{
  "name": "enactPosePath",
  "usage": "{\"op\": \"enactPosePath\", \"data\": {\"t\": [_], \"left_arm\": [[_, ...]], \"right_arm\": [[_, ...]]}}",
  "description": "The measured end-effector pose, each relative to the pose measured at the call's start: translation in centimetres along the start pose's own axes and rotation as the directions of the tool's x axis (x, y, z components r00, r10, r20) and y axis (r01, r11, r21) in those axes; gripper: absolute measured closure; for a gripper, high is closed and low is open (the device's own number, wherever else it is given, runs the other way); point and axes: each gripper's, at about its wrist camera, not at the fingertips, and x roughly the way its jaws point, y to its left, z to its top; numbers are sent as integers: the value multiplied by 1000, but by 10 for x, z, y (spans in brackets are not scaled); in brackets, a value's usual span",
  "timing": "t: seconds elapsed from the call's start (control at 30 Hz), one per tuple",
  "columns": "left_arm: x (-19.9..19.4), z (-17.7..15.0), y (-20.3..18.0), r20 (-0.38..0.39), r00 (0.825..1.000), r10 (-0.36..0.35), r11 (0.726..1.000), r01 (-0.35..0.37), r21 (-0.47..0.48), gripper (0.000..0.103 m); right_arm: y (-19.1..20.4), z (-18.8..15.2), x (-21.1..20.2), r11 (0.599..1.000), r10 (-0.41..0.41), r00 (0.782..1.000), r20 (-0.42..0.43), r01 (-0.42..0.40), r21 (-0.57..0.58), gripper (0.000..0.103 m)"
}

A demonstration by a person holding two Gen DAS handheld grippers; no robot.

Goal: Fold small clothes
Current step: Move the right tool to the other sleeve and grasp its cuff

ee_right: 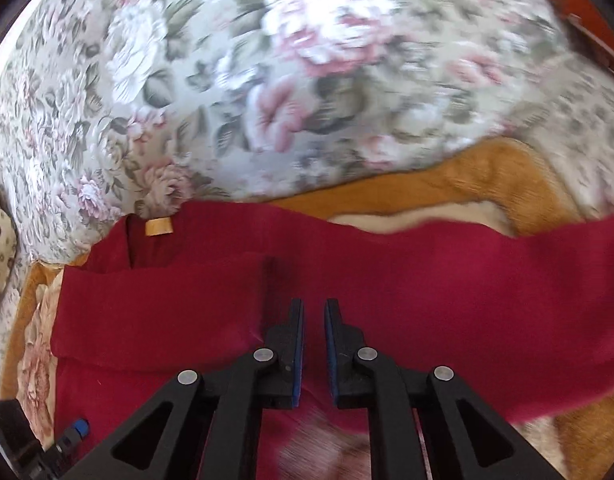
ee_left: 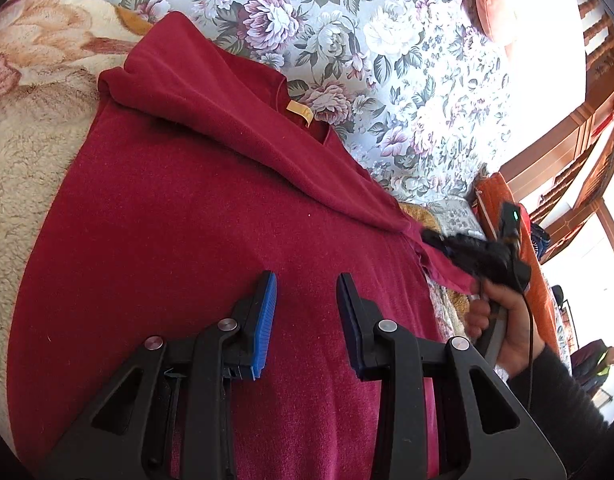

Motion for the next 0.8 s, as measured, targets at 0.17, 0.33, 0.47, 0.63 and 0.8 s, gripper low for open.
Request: {"op": "enactPosePath", "data": {"t": [0.17, 0.33, 0.47, 0.63, 0.8], "left_arm": [[-1, 5, -4, -7, 1000, 27, 1000, -27, -3, 72], [-16, 54, -14, 112, 985, 131, 991, -133, 9, 68], [-12, 110, 1, 166, 942, 291, 955, -297, 12, 57], [22, 118, 33, 51, 923, 382, 921, -385, 54, 62], [22, 107, 40, 106, 928, 356, 926, -366, 92, 62]], "right_arm": [[-23, -35, -29, 1000, -8, 1000, 29, 8, -12, 94], [9, -42, -46, 991, 26, 995, 99, -12, -135, 94], [66, -28, -29, 961, 86, 992, 89, -59, -271, 94], [106, -19, 22, 933, 45, 999, 9, -39, -358, 94], [80, -29, 41, 949, 68, 998, -20, -71, -306, 94]]}}
